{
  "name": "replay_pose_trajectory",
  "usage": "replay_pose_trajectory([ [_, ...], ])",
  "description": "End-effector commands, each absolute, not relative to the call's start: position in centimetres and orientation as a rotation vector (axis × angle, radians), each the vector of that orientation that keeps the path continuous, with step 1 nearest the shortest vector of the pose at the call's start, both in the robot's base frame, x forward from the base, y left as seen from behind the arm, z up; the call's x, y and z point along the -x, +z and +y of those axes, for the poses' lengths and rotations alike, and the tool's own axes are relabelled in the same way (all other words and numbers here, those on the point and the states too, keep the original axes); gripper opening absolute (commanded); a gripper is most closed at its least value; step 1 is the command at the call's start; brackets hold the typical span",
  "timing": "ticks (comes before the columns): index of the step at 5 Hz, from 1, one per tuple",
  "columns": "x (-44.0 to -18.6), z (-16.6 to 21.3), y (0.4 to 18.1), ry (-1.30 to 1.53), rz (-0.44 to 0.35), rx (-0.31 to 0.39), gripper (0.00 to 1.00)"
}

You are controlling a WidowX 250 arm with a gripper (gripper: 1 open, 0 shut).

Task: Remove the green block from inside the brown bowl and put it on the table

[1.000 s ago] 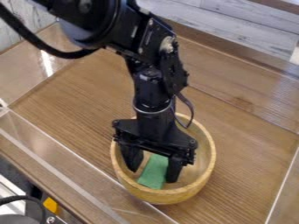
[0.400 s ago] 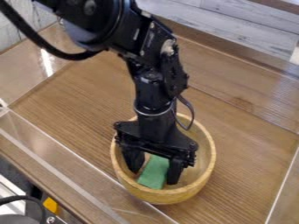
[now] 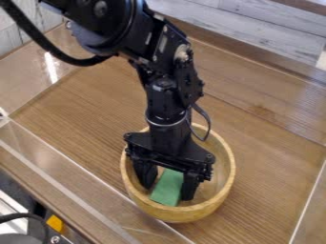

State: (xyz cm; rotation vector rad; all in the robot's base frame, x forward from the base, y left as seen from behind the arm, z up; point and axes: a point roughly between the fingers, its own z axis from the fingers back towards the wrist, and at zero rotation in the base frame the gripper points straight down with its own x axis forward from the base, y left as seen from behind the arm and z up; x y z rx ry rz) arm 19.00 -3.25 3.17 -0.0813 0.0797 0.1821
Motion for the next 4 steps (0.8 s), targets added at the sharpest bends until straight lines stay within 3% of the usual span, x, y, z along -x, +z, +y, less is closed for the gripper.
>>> replay_pose_trajectory([
  [1, -19.9, -3.1, 3.8, 0.189, 0.046, 0.086, 0.0],
  [4, -19.9, -2.8, 5.1, 0.193, 0.046, 0.109, 0.0],
])
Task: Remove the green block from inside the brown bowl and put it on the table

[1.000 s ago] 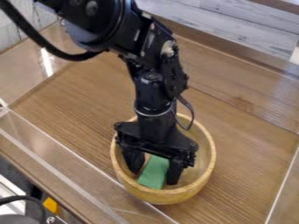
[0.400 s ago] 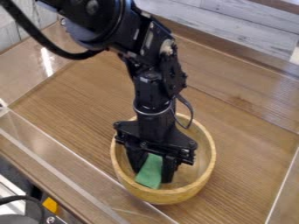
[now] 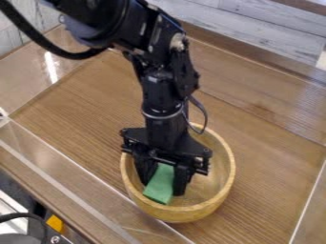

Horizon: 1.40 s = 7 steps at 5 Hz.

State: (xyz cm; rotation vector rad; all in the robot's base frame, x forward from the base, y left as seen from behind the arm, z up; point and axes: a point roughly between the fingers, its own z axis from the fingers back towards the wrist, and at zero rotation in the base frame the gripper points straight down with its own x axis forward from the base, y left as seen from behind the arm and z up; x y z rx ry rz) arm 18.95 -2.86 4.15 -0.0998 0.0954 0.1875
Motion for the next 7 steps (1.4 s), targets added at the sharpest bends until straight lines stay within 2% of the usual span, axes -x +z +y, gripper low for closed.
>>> replay_pose_trajectory([
  [1, -20.0, -2.6, 5.9, 0.198, 0.041, 0.12, 0.0],
  [4, -21.3, -1.2, 9.8, 0.213, -0.016, 0.145, 0.0],
  [5, -22.0, 0.2, 10.6, 0.215, -0.051, 0.12, 0.0],
  [7, -23.1, 2.1, 10.2, 0.209, -0.11, 0.06, 0.0],
])
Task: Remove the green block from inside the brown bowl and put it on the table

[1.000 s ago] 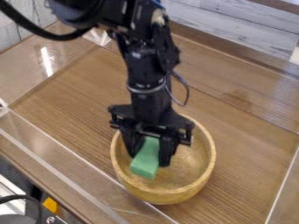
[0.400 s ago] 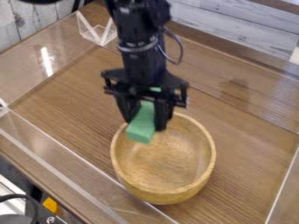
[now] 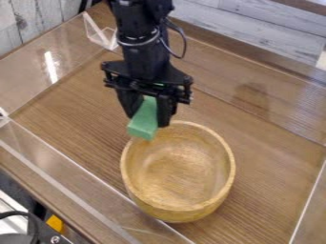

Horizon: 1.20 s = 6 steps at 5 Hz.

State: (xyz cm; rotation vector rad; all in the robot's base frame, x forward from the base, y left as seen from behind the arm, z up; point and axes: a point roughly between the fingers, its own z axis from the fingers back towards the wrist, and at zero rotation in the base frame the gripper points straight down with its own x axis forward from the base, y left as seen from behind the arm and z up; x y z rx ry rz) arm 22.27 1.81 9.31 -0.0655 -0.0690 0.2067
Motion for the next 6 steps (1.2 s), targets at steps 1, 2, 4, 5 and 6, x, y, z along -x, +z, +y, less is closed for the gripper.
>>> replay_pose_trajectory([
  [1, -23.8, 3.0, 10.1, 0.203, -0.149, 0.035, 0.0],
  [2, -24.4, 3.8, 10.1, 0.202, -0.184, 0.014, 0.0],
  [4, -25.1, 4.5, 10.2, 0.184, -0.206, -0.009, 0.0],
  [5, -25.2, 4.6, 10.0, 0.181, -0.209, -0.016, 0.0],
  [6, -25.3, 4.7, 10.0, 0.179, -0.21, -0.021, 0.0],
])
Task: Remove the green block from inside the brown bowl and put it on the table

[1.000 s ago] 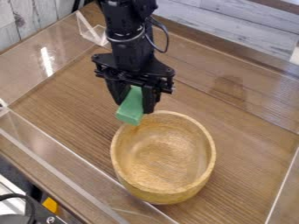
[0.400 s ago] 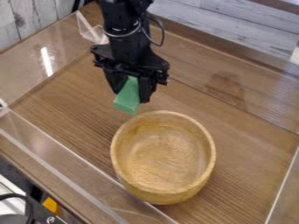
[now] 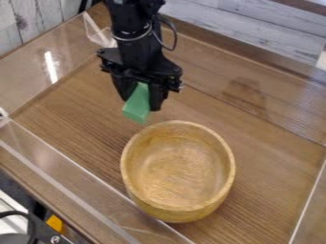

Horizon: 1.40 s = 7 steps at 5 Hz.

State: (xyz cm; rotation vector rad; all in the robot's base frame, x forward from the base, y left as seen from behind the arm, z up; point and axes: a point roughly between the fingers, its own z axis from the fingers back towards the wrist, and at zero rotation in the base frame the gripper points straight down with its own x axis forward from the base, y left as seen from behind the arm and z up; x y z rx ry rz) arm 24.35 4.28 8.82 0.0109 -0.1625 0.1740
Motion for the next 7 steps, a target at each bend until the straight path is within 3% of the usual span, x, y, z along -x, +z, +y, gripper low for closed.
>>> replay_pose_trajectory([
  [1, -25.4, 4.7, 9.9, 0.176, -0.21, -0.023, 0.0],
  [3, -25.5, 4.6, 9.9, 0.172, -0.21, -0.026, 0.0],
  [7, -24.0, 9.4, 8.1, 0.201, -0.16, -0.103, 0.0],
])
